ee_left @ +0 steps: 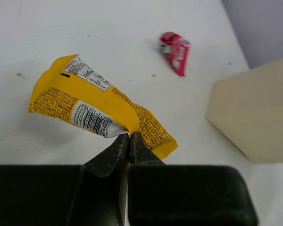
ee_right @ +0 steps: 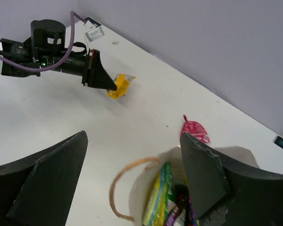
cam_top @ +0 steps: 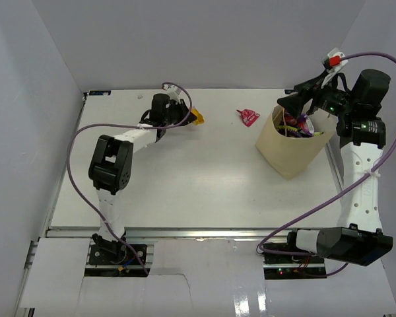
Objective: Place the snacks into the paper bag
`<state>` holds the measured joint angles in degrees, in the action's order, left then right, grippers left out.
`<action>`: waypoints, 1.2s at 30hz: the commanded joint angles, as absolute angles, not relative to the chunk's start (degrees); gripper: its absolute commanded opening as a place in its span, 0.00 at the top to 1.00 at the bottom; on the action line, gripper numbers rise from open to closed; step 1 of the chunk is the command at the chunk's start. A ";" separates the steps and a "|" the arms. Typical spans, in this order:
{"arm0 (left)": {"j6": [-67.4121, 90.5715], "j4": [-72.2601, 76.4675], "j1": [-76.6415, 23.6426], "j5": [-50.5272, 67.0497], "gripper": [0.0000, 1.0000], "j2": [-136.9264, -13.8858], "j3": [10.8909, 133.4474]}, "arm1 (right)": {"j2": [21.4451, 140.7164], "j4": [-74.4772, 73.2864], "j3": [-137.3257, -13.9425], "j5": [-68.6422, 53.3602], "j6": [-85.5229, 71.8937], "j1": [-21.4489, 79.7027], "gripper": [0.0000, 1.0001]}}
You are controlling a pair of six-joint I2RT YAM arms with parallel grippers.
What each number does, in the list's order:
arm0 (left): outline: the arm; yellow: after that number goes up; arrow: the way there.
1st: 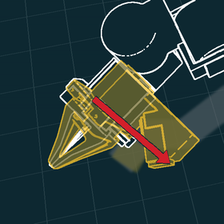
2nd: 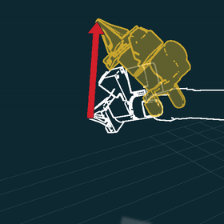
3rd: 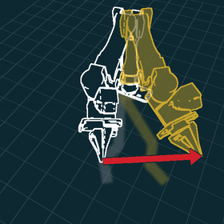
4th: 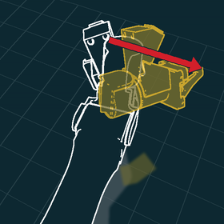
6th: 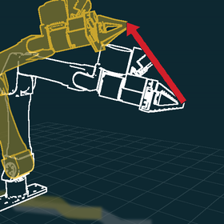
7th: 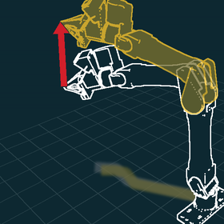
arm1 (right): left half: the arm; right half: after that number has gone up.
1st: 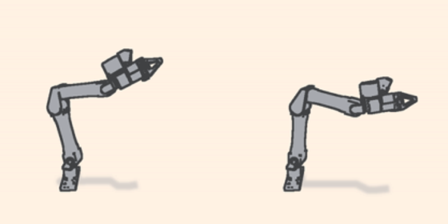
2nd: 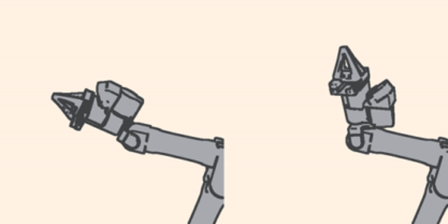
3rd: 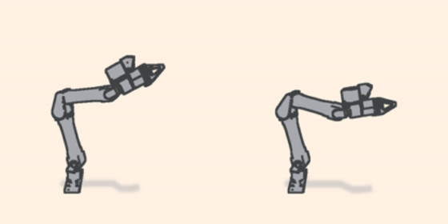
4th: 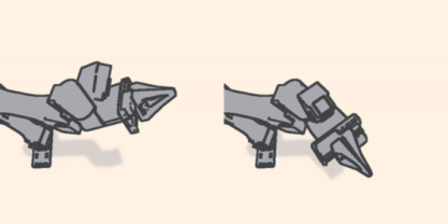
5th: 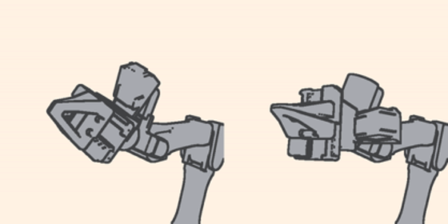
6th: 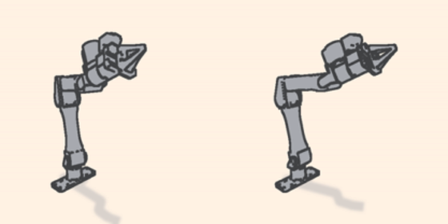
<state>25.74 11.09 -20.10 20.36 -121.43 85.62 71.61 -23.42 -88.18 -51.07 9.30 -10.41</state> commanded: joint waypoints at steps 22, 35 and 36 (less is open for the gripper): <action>32.43 27.33 -33.92 27.95 1.00 -67.07 44.39 | 84.72 -7.49 -74.89 -42.35 -36.55 24.69 0.32; 32.96 27.33 -34.19 26.72 1.00 -63.54 42.10 | 84.20 -1.06 -70.93 -48.51 -43.24 28.39 0.46; 32.61 27.33 -34.19 26.72 1.00 -63.63 42.10 | 84.03 -1.23 -70.84 -48.52 -43.33 28.30 0.40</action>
